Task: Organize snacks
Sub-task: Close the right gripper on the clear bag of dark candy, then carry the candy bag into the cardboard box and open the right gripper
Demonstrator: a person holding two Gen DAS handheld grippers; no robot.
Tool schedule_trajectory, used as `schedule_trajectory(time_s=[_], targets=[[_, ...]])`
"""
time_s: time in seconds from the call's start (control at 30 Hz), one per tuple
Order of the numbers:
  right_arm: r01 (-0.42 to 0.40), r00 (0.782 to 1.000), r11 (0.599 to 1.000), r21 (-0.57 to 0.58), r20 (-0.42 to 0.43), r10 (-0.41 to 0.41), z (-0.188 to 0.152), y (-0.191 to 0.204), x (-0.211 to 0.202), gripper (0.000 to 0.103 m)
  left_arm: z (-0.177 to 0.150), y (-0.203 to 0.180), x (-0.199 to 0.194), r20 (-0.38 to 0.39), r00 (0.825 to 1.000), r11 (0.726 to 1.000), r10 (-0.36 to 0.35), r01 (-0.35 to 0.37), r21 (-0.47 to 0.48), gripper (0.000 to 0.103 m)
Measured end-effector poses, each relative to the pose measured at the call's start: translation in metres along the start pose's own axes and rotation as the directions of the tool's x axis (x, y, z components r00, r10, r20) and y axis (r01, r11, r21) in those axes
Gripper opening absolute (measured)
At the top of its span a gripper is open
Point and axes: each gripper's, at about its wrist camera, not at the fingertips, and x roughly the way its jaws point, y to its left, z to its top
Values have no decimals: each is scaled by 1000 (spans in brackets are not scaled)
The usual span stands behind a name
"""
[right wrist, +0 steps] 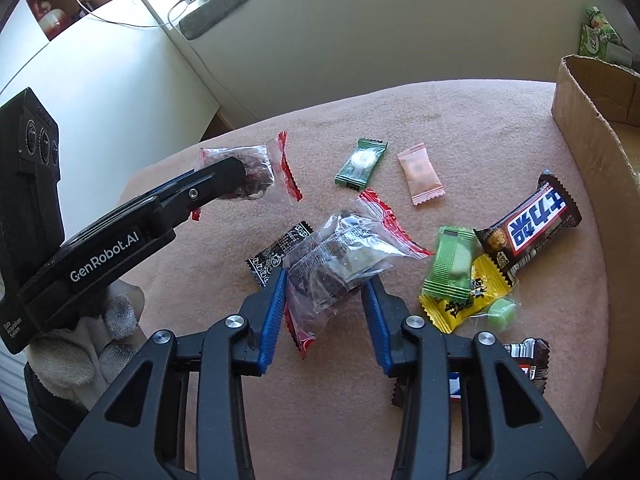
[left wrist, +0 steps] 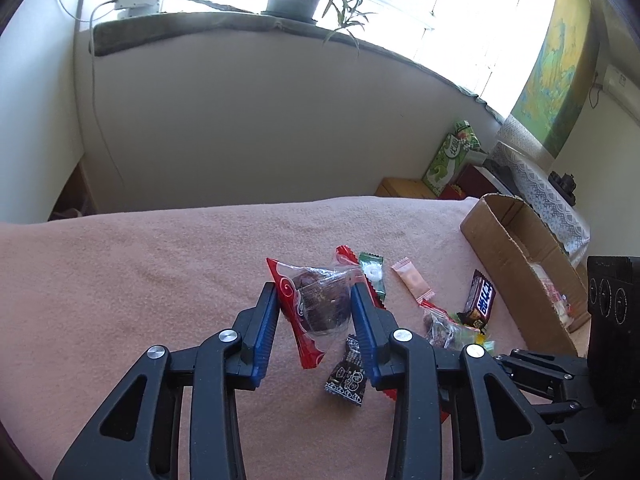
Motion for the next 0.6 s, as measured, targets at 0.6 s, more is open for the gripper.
schedule_trajectory(time_s=[0.6], targets=[[94, 984, 993, -65, 157, -83, 1, -30, -93, 40, 15, -76, -10, 70, 993, 994, -94, 89, 64, 35]])
